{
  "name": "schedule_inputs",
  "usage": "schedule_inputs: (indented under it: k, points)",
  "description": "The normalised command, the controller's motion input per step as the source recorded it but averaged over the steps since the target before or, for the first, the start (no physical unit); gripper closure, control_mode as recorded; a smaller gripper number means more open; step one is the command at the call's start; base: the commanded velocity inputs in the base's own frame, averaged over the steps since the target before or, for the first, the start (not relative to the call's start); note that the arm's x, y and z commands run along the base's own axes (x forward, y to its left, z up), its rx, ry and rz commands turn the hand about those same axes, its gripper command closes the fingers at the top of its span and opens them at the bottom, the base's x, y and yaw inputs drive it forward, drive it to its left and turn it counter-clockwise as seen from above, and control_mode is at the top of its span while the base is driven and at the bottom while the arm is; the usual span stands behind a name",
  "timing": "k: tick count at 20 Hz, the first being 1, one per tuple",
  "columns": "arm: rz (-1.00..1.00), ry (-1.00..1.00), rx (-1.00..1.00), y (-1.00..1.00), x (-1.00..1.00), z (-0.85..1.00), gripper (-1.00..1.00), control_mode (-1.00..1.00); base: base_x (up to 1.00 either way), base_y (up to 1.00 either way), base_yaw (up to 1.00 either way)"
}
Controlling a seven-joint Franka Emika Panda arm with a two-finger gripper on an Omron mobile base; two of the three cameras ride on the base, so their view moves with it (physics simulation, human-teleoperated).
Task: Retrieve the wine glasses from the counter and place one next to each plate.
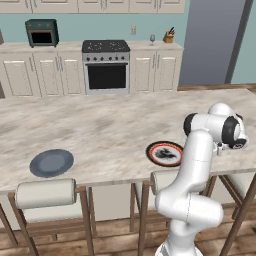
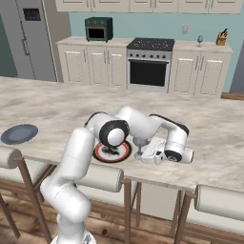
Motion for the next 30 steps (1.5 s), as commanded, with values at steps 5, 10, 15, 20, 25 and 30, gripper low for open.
schedule_inputs:
  k: [5, 10, 15, 20, 25, 30]
  points:
    - [0.00, -0.05, 0.00, 0.00, 0.00, 0.00, -1.00, -1.00, 0.00, 0.00, 0.00]
    - [-0.03, -0.01, 0.03, -0.18, -0.01, 0.02, -1.00, -1.00, 0.00, 0.00, 0.00]
    - [-0.05, 0.00, 0.09, -0.42, -0.06, 0.21, -1.00, -1.00, 0.00, 0.00, 0.00]
    - [-0.08, 0.02, 0.04, -0.49, -0.31, 0.13, -1.00, -1.00, 0.00, 0.00, 0.00]
    - [-0.04, 0.00, 0.05, -0.40, -0.68, 0.33, -1.00, -1.00, 0.00, 0.00, 0.00]
    - [-0.17, 0.01, 0.05, -0.01, -0.89, 0.86, -1.00, -1.00, 0.00, 0.00, 0.00]
